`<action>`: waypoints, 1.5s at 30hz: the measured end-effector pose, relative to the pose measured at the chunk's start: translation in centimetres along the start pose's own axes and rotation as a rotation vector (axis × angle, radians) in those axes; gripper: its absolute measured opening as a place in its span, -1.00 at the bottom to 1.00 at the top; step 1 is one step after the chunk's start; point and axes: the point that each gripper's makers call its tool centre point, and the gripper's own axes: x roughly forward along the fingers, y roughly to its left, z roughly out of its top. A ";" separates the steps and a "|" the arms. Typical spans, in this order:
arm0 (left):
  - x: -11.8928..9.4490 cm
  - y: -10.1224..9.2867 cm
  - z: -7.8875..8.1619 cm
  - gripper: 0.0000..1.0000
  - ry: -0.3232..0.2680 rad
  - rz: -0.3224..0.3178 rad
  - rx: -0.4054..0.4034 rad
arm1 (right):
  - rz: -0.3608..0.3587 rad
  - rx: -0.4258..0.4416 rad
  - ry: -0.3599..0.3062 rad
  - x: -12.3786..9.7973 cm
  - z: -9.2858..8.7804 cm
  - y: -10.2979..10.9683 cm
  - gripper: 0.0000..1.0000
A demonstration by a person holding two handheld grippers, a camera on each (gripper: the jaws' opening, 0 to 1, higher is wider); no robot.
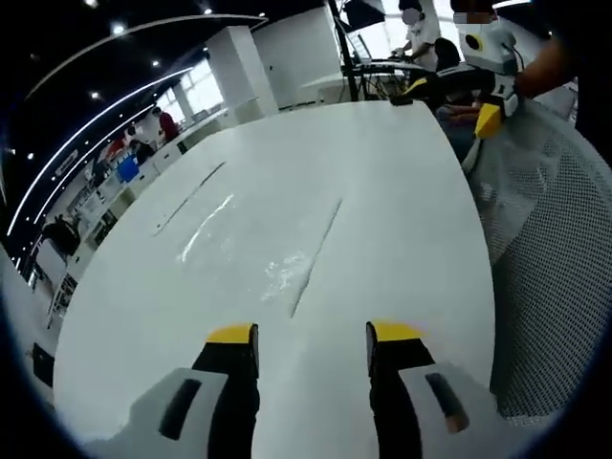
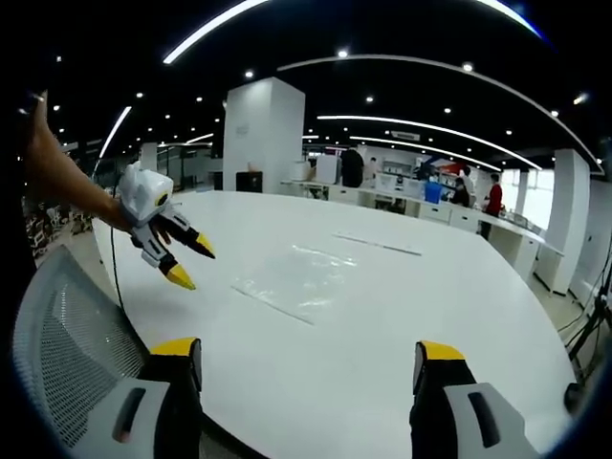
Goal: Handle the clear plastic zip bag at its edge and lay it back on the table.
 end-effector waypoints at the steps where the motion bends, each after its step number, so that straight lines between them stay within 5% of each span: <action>1: 0.3 0.1 0.1 -0.15 0.006 -0.007 0.014 | 0.000 0.000 0.002 0.0 0.0 0.0 0.83; 17: 4.5 1.8 -0.1 -0.42 0.090 -0.080 0.122 | -0.004 0.009 0.013 0.0 -0.2 -0.1 0.77; 30: 6.3 2.7 -0.4 -0.52 0.100 -0.140 -0.065 | -0.006 0.020 0.035 0.1 -0.8 -0.3 0.70; 33: 6.5 2.1 -0.3 -0.69 0.088 -0.166 -0.095 | -0.006 0.022 0.039 0.1 -0.9 -0.3 0.69; 45: 6.3 1.4 -0.4 -0.98 0.079 -0.158 -0.082 | -0.009 0.037 0.055 0.1 -1.1 -0.4 0.66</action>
